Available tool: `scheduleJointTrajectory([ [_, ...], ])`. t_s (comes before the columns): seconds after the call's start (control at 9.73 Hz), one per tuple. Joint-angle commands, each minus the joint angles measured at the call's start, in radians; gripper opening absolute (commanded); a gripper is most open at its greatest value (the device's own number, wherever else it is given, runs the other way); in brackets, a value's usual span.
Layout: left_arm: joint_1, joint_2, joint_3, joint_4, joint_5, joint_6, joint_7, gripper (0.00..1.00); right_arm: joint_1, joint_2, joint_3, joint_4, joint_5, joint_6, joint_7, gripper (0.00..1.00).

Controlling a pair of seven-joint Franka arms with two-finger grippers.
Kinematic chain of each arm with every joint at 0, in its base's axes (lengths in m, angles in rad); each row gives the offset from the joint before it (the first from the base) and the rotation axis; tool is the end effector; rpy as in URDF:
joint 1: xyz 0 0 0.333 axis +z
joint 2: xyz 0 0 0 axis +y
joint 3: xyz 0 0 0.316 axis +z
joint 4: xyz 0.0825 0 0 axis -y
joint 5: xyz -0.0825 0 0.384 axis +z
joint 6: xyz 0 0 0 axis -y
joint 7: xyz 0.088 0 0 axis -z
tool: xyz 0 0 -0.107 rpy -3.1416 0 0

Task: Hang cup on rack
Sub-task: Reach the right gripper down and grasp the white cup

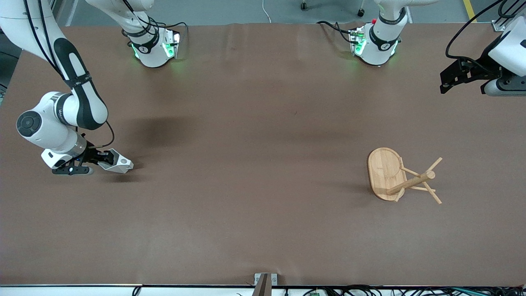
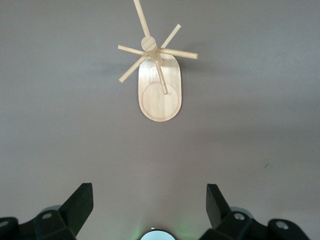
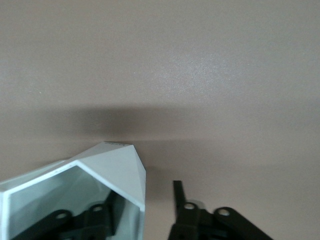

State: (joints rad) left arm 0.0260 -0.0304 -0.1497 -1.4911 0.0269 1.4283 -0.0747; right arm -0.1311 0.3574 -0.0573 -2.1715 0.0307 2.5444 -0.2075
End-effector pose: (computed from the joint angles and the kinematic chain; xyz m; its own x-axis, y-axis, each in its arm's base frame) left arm 0.5262 -0.0637 0.6656 0.9985 -0.0449 -0.0302 -0.0459 -0.9984 -0.0336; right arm 0.5558 -0.1064 0.2282 0.9999 -0.0023 0.0155 -0.0024 -1.0000 0.0057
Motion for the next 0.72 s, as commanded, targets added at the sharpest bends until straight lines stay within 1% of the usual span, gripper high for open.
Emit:
scheduleJointTrajectory([
  [0.0, 0.002, 0.015, -0.002, -0.011, 0.019, 0.003, -0.001, 1.00, -0.007, -0.005, 0.010, -0.013, 0.035, 0.014, -0.016, 0.02],
  [0.21, -0.008, 0.015, -0.002, -0.009, 0.016, 0.003, -0.008, 1.00, -0.002, -0.009, 0.010, -0.001, 0.035, 0.001, -0.013, 0.01],
  [0.31, -0.009, 0.017, -0.002, -0.011, 0.016, 0.003, -0.010, 1.00, 0.002, -0.020, 0.011, 0.028, 0.035, -0.071, -0.013, 0.01],
  [0.51, -0.011, 0.017, -0.004, -0.009, 0.007, 0.003, -0.005, 1.00, 0.014, -0.089, 0.011, 0.135, 0.043, -0.304, -0.010, 0.01],
  [0.62, -0.027, 0.020, -0.011, 0.008, 0.007, 0.003, 0.012, 1.00, 0.030, -0.103, 0.014, 0.226, 0.061, -0.454, -0.012, 0.01],
])
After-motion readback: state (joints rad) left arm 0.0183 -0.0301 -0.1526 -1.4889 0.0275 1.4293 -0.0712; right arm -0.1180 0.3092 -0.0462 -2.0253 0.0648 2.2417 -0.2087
